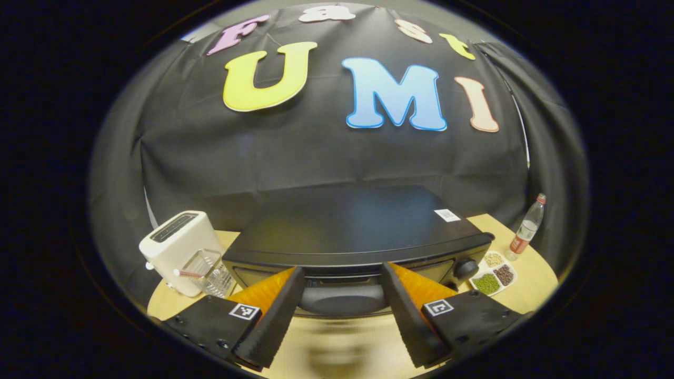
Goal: Open the electric oven with the left hand, put the food in, and close the electric oven.
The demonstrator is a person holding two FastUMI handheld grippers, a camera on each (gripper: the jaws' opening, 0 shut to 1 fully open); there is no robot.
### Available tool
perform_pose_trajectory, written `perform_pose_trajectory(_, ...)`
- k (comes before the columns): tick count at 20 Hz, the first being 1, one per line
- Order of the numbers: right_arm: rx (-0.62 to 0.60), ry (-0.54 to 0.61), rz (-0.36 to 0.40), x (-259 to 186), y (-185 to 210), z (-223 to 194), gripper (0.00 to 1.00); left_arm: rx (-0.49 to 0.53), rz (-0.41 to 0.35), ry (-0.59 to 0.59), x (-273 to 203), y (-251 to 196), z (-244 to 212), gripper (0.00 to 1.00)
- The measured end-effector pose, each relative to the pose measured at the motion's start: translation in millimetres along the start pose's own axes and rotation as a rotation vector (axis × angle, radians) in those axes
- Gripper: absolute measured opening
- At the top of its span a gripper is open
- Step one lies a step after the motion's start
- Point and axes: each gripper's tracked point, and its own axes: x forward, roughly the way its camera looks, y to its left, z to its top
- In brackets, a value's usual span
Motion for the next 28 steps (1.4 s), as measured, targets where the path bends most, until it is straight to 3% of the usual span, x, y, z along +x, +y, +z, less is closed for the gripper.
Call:
perform_pose_trajectory(1,-0.001,0.0,0.004,-0.1,2.2,0.7,0.97,0.0,-0.002,0.002,-1.8,-0.5,-2.0,1.0)
perform_pose_trajectory(12,-0.001,0.002,0.021,-7.9,5.7,-0.5,0.97,0.01,-0.004,0.022,-31.6,-3.3,-25.3,0.97)
perform_pose_trajectory(28,-0.027,0.017,0.037,-35.2,9.9,-7.0,0.97,0.007,-0.018,0.142,-70.1,-9.2,-101.6,1.0)
